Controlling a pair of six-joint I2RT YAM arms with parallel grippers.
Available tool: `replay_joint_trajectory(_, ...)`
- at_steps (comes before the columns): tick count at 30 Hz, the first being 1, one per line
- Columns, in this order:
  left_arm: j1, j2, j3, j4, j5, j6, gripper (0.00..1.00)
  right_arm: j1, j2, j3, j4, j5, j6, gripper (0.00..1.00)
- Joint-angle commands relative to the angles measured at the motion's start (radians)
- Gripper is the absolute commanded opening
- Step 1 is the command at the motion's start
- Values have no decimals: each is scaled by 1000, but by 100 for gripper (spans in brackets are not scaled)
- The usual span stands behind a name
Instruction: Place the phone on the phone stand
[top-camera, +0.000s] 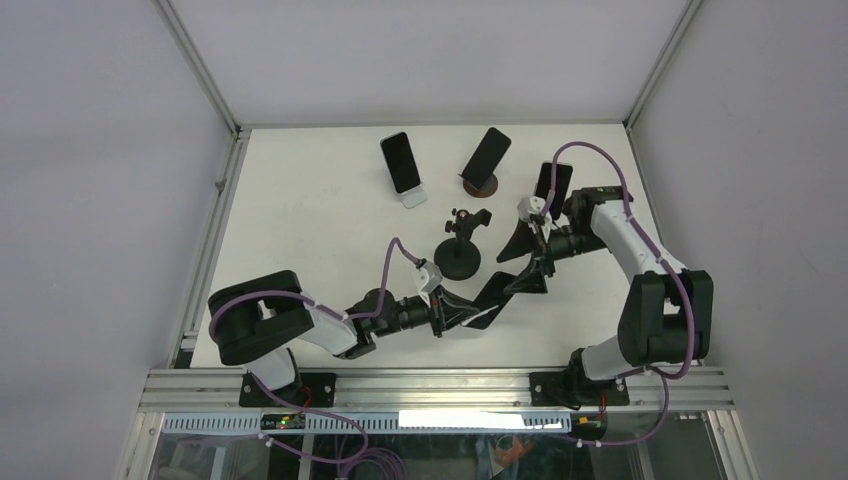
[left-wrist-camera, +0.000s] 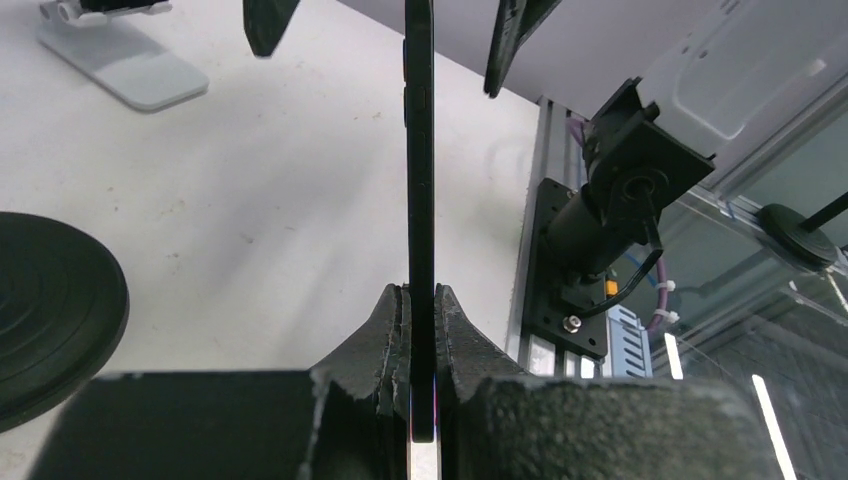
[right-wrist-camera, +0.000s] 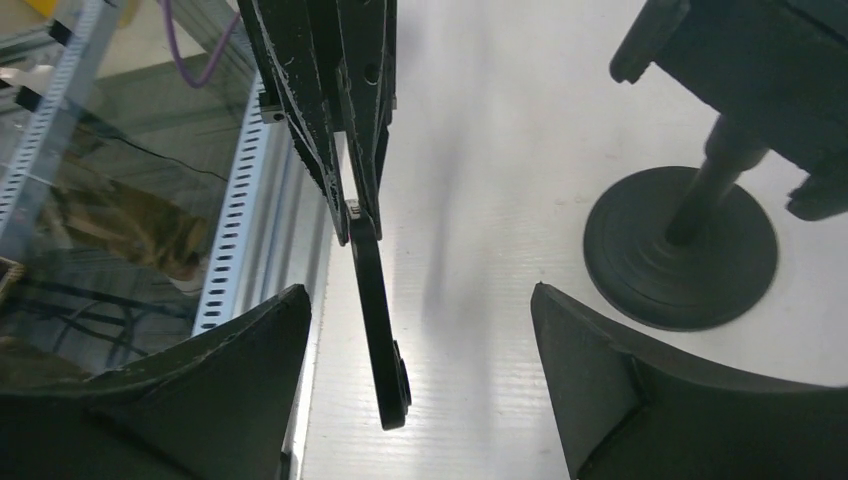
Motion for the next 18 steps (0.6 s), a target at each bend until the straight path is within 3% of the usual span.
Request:
replay_joint_trajectory(1,19,-72,0,143,52,25,0,21,62,55,-203,-75,-163,80)
replay_joint_trajectory(6,33,-95,5,143,52,18,0,32,106,67,-311,-74,-271,63)
replay_joint_trajectory(11,41,-97,10,144,46,13,0,36,85,75,-312,-83,-255,18)
replay_joint_trajectory(14,43,-100,10,129,33,8,0,37,65,83,-310,-77,-234,2)
replay_joint_trajectory(18,53,-149,7,41,34,8,36,36,27,96,-269,-47,-138,0)
